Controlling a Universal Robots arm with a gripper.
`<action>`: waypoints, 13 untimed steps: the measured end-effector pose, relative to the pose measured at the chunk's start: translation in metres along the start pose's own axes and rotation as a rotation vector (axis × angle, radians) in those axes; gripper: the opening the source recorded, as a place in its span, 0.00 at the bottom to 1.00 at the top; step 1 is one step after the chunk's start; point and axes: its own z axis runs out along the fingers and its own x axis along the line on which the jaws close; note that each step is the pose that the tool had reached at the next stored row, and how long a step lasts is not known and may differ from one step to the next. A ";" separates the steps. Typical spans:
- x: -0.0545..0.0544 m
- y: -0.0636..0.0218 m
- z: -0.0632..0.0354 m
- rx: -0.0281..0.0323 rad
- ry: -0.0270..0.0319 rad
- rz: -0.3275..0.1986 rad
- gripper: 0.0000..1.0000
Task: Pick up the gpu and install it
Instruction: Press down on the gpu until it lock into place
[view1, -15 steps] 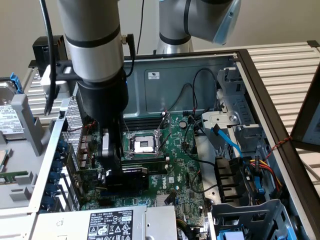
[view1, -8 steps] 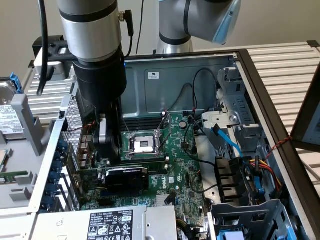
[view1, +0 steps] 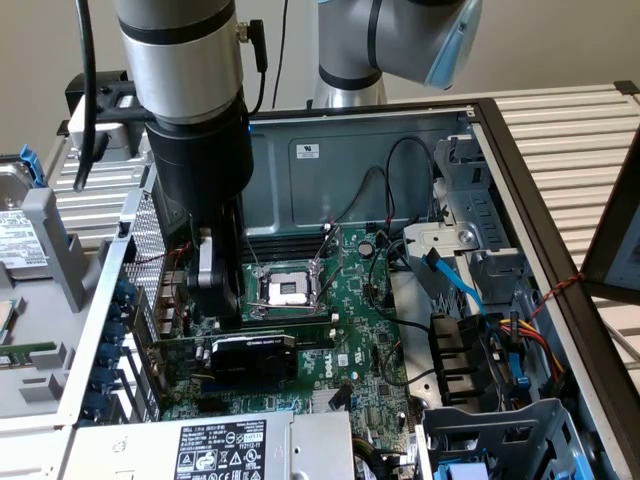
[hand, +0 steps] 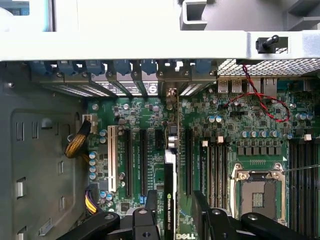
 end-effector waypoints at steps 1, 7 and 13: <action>0.000 0.0000 0.0000 0.0000 0.0000 0.000 0.41; 0.000 0.0000 0.0000 0.0000 -0.0001 0.000 0.20; 0.000 0.0000 0.0000 -0.0165 0.0011 0.000 0.11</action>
